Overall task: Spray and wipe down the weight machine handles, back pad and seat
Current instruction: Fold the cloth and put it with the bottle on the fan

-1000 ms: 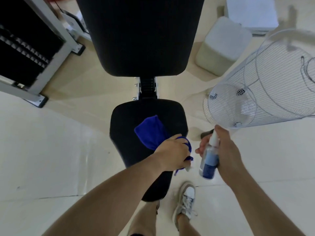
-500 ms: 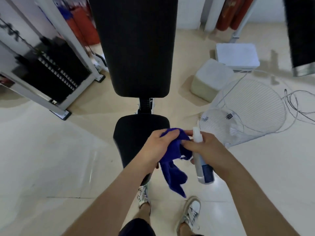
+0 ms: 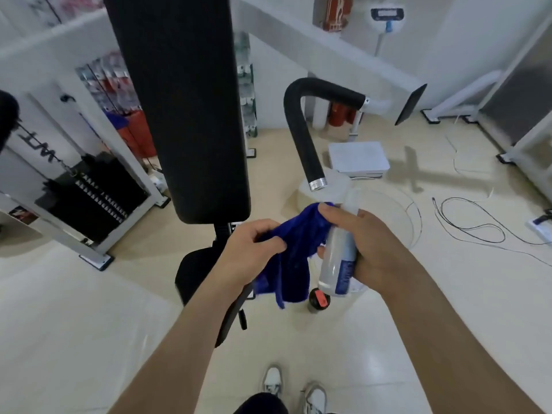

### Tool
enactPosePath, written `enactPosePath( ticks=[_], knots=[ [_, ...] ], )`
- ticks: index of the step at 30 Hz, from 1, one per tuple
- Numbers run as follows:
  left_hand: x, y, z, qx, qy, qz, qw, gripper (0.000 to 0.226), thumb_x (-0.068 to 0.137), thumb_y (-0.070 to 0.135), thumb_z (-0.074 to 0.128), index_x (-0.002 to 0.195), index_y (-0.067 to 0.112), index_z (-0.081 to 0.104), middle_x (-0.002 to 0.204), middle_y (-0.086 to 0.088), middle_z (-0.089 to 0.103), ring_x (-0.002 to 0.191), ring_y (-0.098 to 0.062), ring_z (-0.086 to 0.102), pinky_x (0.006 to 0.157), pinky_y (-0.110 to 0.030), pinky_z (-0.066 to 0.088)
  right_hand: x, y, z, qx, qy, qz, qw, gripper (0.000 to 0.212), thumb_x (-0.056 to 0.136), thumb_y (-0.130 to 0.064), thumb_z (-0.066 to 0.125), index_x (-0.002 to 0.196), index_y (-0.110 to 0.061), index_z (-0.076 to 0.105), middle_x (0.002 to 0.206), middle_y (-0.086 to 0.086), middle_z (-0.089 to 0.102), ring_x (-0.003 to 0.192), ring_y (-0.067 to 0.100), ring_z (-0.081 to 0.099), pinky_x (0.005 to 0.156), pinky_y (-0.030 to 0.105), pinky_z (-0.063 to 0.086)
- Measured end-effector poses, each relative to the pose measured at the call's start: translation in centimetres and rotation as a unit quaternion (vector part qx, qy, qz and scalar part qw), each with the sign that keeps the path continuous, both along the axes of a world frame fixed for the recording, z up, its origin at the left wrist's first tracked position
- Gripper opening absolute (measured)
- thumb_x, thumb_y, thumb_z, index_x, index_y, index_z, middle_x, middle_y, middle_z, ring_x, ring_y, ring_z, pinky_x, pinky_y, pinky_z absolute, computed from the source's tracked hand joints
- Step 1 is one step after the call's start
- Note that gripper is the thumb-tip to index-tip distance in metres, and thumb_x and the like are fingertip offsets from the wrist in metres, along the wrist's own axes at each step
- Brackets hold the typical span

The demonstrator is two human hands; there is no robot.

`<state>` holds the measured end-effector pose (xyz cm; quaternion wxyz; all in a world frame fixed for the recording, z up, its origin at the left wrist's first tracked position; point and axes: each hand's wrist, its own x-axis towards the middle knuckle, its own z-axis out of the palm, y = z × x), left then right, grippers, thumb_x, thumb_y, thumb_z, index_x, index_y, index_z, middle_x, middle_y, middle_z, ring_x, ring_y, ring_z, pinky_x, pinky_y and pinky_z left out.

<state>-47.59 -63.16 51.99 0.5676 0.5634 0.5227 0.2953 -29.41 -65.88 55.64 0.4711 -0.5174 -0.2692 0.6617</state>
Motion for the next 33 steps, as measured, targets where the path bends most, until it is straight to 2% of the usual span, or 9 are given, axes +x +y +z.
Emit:
enactPosePath(
  ticks=[4,7,11,14,16,22,26,29,33],
  knots=[
    [2.5,0.5,2.4,-0.058,-0.054,-0.043,0.996,0.033,0.081,0.023,0.059,0.082,-0.01,0.059,0.072,-0.025,0.056,0.065,-0.033,0.05,0.064,-0.042,0.039,3.8,0.0,1.9,0.005,-0.033,0.012,0.999,0.006,0.088,-0.018,0.068,0.091,-0.013,0.07,0.083,0.004,0.072,0.078,0.016,0.069,0.073,0.033,0.06],
    [6.1,1.1,4.3,-0.063,0.006,-0.083,0.995,0.04,0.093,0.043,0.057,0.073,0.012,0.071,0.071,-0.01,0.07,0.062,-0.027,0.064,0.057,-0.031,0.047,7.3,0.0,3.2,0.029,-0.156,0.024,0.987,0.013,0.088,-0.022,0.07,0.078,-0.015,0.071,0.073,0.002,0.071,0.066,0.015,0.066,0.063,0.032,0.055],
    [11.8,1.8,5.7,0.027,0.032,-0.163,0.986,0.039,0.093,0.039,0.057,0.084,0.004,0.071,0.08,-0.012,0.07,0.072,-0.031,0.063,0.068,-0.035,0.046,13.1,-1.0,5.0,0.044,-0.253,-0.03,0.966,0.02,0.089,-0.017,0.07,0.093,0.002,0.068,0.083,0.015,0.069,0.073,0.024,0.063,0.07,0.037,0.057],
    [17.8,2.2,5.7,0.189,0.095,-0.182,0.96,0.034,0.097,0.037,0.049,0.082,0.014,0.07,0.091,0.014,0.062,0.082,-0.002,0.057,0.075,-0.014,0.04,18.8,-2.2,6.2,0.052,-0.287,-0.07,0.954,0.009,0.086,-0.008,0.066,0.093,-0.002,0.069,0.082,0.012,0.068,0.074,0.02,0.063,0.069,0.033,0.056],
    [21.4,2.5,6.0,0.24,0.099,-0.148,0.954,0.033,0.1,0.034,0.044,0.084,0.013,0.064,0.08,0.009,0.058,0.071,-0.002,0.052,0.064,-0.013,0.037,21.8,-2.7,6.0,0.05,-0.32,-0.062,0.944,0.015,0.083,-0.005,0.065,0.097,0.001,0.068,0.08,0.014,0.066,0.071,0.019,0.06,0.067,0.031,0.054],
    [36.8,2.7,7.1,0.112,-0.006,-0.104,0.988,0.032,0.099,0.032,0.044,0.084,0.015,0.067,0.079,-0.003,0.069,0.074,-0.019,0.063,0.062,-0.031,0.051,34.9,-3.9,4.8,0.053,-0.421,-0.081,0.902,0.009,0.078,-0.015,0.067,0.085,-0.01,0.071,0.075,0.005,0.072,0.066,0.018,0.061,0.061,0.031,0.046],
    [47.6,2.0,8.0,0.082,0.0,-0.134,0.988,0.035,0.099,0.036,0.046,0.084,0.017,0.072,0.088,-0.008,0.073,0.081,-0.023,0.067,0.073,-0.034,0.053,45.7,-5.5,4.7,0.042,-0.38,-0.098,0.919,0.003,0.084,-0.02,0.071,0.081,-0.022,0.072,0.073,-0.003,0.07,0.063,0.01,0.059,0.06,0.024,0.048],
    [53.8,1.6,8.3,0.073,-0.01,-0.171,0.983,0.037,0.097,0.037,0.048,0.085,0.009,0.07,0.077,-0.012,0.068,0.072,-0.02,0.06,0.072,-0.036,0.048,51.6,-6.1,4.5,0.043,-0.269,-0.106,0.956,0.012,0.088,-0.018,0.069,0.1,-0.018,0.071,0.089,0.001,0.072,0.071,0.008,0.063,0.067,0.028,0.057],
    [60.9,1.8,8.2,0.067,-0.008,-0.207,0.976,0.043,0.095,0.039,0.048,0.089,0.001,0.068,0.085,-0.031,0.063,0.072,-0.027,0.056,0.073,-0.047,0.048,57.5,-5.5,4.2,0.057,-0.236,-0.042,0.969,0.008,0.087,-0.017,0.07,0.094,-0.012,0.069,0.082,0.0,0.071,0.068,0.008,0.062,0.061,0.022,0.054]
  ],
)
